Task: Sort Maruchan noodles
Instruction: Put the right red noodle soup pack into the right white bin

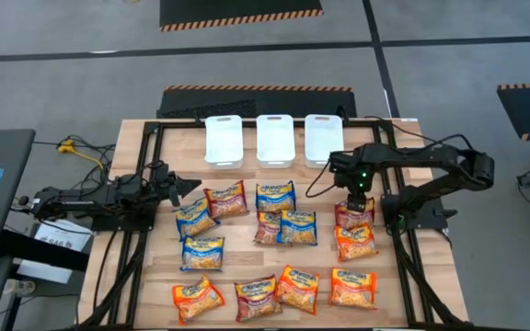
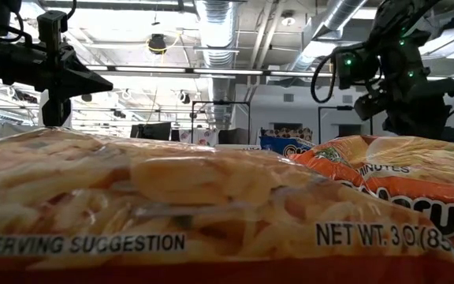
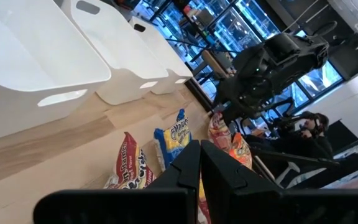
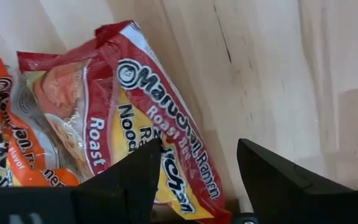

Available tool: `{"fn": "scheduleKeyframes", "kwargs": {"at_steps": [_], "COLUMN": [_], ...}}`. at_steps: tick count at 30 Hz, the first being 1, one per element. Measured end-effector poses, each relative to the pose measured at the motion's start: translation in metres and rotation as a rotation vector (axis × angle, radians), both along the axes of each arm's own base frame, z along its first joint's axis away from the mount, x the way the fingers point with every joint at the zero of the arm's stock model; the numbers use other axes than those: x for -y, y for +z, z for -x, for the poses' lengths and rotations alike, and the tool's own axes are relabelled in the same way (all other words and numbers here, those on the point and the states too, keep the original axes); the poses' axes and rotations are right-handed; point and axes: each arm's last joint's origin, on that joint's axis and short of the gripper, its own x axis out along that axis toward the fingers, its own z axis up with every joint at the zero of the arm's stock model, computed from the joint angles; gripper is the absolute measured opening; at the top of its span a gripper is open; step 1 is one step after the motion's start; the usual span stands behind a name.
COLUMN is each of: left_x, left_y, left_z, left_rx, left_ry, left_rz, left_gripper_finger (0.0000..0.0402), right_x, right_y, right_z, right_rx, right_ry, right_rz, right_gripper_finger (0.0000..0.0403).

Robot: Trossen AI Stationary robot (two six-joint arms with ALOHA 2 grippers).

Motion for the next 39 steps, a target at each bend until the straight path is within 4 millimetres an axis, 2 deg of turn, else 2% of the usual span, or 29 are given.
{"fn": "scheduleKeyframes", "kwargs": {"at_steps": [14, 18, 29, 35, 39], "left_x": [0.0, 0.0, 0.0, 0.0, 0.0], "left_y": [-0.002, -0.002, -0.002, -0.001, -0.002], "left_z": [0.0, 0.0, 0.0, 0.0, 0.0], "left_rx": [-0.018, -0.017, -0.014, -0.012, -0.01], "left_ry": [0.001, 0.0, 0.001, 0.0, 0.0], "left_rz": [0.001, 0.005, 0.008, 0.008, 0.012], "left_gripper_finger": [0.0001, 0.0001, 0.0001, 0.0001, 0.0001], "right_x": [0.001, 0.001, 0.002, 0.001, 0.0], "right_y": [-0.023, -0.028, -0.028, -0.022, -0.01], "right_z": [-0.01, -0.011, -0.013, -0.011, -0.007], "right_rx": [-0.12, -0.149, -0.159, -0.129, -0.09], "right_ry": [0.015, 0.015, 0.015, 0.015, -0.004], "right_rz": [-0.069, -0.079, -0.086, -0.075, -0.055], "right_gripper_finger": [0.023, 0.0189, 0.0019, 0.0008, 0.0006]}}
